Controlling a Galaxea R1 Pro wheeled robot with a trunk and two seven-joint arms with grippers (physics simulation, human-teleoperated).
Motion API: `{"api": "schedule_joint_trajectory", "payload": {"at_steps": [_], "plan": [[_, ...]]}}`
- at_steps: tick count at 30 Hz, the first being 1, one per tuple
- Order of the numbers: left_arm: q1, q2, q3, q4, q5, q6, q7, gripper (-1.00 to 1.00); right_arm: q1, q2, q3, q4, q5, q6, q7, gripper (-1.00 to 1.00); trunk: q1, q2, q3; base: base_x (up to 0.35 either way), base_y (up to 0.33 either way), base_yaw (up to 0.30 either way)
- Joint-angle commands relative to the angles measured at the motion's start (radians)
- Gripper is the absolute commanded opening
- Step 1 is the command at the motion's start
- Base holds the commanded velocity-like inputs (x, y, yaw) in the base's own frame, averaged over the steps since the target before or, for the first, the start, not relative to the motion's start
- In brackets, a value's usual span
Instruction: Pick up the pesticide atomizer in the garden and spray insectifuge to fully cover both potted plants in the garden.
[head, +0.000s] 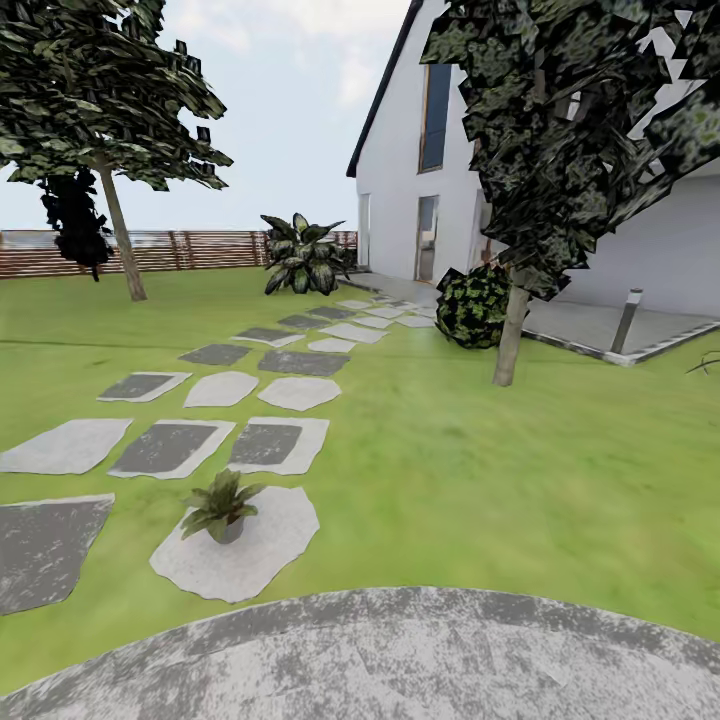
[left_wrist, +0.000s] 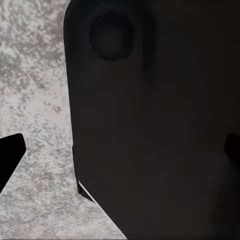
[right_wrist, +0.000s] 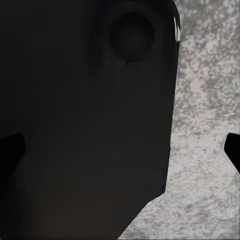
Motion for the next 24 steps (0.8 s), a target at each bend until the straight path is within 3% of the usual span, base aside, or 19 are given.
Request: {"api": "schedule_joint_trajectory", "payload": {"at_steps": [1, 17, 24], "plan": [[-0.005, -0.006, -0.001, -0.006, 0.002, -0.006, 0.001, 1.0, -0.001, -0.002, -0.003, -0.002, -0.001, -0.002, -0.004, 1.0, 0.0, 0.0, 0.0, 0.0, 0.0, 0.0], [0.0, -0.011, -0.001, -0.023, 0.001, 0.0, -0.002, 1.0, -0.002, -0.002, 0.0, -0.002, -0.004, -0.002, -0.005, 1.0, 0.0, 0.0, 0.0, 0.0, 0.0, 0.0], [0.0, -0.006, 0.001, -0.06, -0.002, -0.034, -0.002, 1.0, -0.002, -0.005, -0.001, -0.002, -0.001, -0.002, -0.002, 1.0, 0.0, 0.0, 0.0, 0.0, 0.0, 0.0]]}}
